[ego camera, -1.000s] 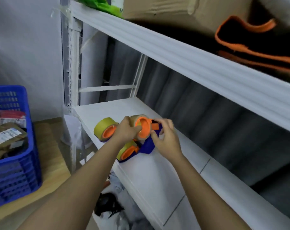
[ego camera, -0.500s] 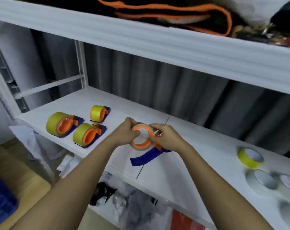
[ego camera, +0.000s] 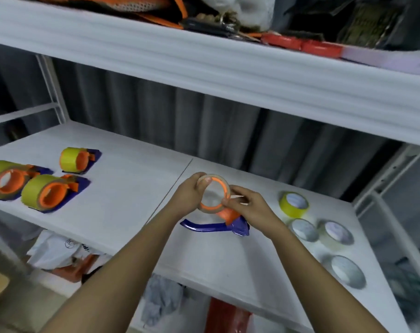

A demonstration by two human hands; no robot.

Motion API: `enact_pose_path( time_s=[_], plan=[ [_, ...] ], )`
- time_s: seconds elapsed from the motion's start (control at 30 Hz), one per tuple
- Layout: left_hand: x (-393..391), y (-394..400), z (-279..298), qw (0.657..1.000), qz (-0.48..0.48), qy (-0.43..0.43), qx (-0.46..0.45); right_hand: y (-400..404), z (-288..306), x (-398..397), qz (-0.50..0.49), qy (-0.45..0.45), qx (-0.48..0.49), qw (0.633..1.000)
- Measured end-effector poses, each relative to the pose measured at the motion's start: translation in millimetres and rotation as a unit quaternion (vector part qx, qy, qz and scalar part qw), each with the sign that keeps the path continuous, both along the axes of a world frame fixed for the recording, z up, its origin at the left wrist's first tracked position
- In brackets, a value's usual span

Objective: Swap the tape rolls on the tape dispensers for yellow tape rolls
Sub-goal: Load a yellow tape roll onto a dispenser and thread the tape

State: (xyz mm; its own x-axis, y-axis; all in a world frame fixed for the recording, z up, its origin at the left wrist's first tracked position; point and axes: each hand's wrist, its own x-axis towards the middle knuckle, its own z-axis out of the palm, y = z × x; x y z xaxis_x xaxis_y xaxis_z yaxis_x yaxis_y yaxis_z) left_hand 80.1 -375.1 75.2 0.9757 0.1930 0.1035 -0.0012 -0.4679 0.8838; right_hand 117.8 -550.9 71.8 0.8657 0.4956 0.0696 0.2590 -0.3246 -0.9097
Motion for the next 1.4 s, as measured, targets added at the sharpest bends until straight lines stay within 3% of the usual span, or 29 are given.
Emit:
enact_pose_path(
  time_s=[0.33,0.67,1.17,1.4],
  plan=[
    [-3,-67,-6,0.992,-0.105,0.061,0.02,-83,-10,-8,0.023,0.113,0.116,0.987],
    [0,-83,-20,0.987,-0.118,0.095,0.062,-93,-26,-18,-0.024,0.098,0.114,0.988],
    [6,-98,-48,0.996,-0.067,-0.005,0.061,-65,-56,-33,-0.152,-0.004,0.104,0.983],
    [9,-89,-53,0.992,-0.106,0.022,0.058,-77,-63,-39,-0.138,0.021,0.096,0.986]
  ],
)
